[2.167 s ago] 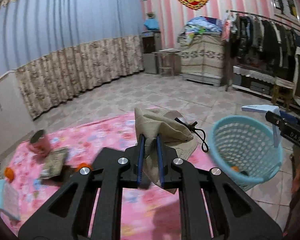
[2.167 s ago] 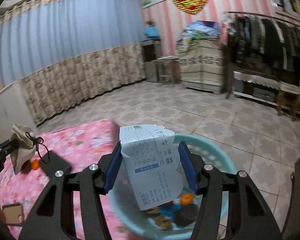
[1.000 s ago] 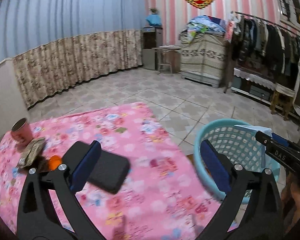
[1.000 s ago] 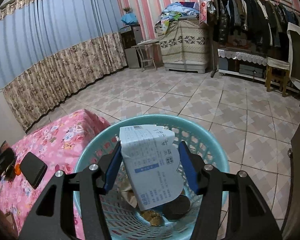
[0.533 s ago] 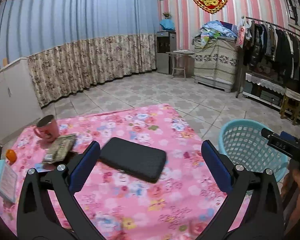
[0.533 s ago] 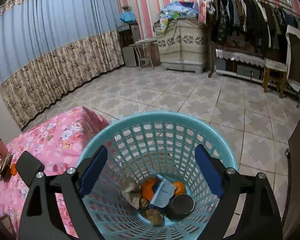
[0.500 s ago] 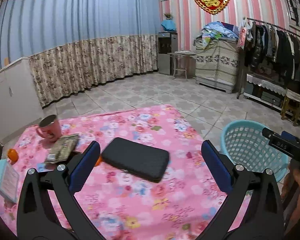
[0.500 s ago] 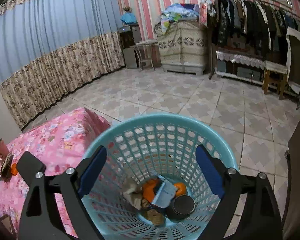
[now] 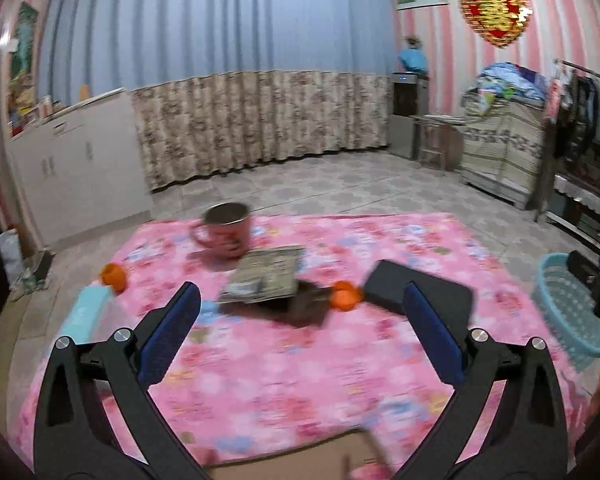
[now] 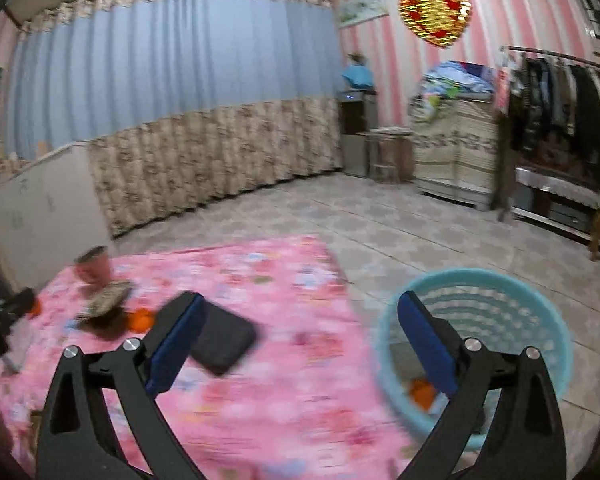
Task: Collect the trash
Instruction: 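Move both tools back over the bed, then close the left tool around the peeled orange and lift it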
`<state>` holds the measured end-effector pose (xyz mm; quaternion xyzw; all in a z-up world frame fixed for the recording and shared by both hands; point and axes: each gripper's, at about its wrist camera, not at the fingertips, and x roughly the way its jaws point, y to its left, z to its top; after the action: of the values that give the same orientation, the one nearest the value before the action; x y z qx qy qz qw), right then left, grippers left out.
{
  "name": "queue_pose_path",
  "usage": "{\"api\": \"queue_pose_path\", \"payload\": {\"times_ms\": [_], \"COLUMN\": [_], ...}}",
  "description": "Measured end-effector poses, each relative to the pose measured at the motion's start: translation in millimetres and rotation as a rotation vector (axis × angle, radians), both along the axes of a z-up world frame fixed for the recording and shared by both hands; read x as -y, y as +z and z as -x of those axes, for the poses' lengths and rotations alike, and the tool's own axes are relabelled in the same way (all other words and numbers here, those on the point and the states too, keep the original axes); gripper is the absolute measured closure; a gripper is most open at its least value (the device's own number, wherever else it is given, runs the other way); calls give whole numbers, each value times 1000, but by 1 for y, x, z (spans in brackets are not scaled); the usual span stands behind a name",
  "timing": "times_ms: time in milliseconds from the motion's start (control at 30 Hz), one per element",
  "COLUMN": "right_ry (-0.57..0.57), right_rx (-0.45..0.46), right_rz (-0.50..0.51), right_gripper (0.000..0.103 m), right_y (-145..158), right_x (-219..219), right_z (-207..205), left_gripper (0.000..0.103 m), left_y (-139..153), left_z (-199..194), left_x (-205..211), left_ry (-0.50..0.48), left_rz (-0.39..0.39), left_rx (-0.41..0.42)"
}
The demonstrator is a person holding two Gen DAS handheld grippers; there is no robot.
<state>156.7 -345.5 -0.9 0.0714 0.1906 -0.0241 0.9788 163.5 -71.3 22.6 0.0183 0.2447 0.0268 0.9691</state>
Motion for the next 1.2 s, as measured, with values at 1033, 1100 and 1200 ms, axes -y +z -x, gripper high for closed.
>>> {"api": "queue_pose_path", "payload": {"times_ms": [1033,1100,1200], "right_ry": [160,158,154], "right_rx": [-109,-117,-132], "right_rz": [122,140,144], "right_gripper": [8,8,8], "right_y": [-38,-41,-44], "right_x": [-131,-134,-135], "right_z": [-64,-67,-71], "left_gripper": [5,5,6], "left_y": [-21,-29,-40], "left_z": [-85,-95,-106], "left_x": [-310,-319,-325], "left_ry": [258,241,218], "left_rz": [44,58,44], "left_rx": [-143,-150,-165]}}
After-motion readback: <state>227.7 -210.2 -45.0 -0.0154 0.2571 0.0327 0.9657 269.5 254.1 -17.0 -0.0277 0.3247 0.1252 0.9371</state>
